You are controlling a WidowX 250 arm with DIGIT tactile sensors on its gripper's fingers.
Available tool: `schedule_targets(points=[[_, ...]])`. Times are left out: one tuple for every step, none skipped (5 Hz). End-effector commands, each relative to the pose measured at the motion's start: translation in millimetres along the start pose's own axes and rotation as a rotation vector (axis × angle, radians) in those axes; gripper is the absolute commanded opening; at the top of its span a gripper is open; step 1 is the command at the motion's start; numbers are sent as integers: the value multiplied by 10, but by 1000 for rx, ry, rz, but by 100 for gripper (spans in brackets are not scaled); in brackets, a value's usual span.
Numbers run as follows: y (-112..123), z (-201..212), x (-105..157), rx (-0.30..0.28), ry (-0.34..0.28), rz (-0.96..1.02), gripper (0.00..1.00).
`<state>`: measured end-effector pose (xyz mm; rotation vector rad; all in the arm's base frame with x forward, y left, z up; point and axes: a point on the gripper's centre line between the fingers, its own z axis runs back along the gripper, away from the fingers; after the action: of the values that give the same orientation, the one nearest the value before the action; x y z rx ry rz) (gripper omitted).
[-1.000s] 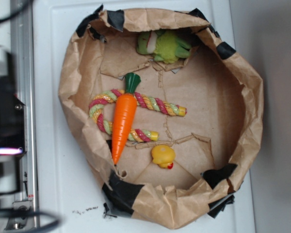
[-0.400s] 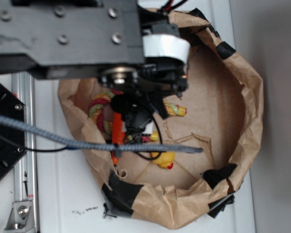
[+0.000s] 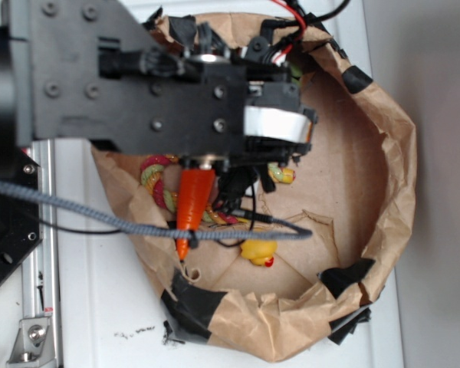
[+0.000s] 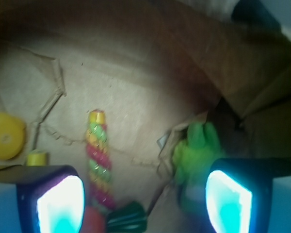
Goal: Grab the green animal.
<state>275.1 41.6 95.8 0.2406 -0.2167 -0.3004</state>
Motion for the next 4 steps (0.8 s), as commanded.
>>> schedule_targets(points=[[411, -120, 74, 48, -25, 10, 100], [453, -120, -14, 32, -23, 13, 100], [593, -175, -120, -37, -10, 60, 100], [692, -346, -134, -154, 13, 158, 100]])
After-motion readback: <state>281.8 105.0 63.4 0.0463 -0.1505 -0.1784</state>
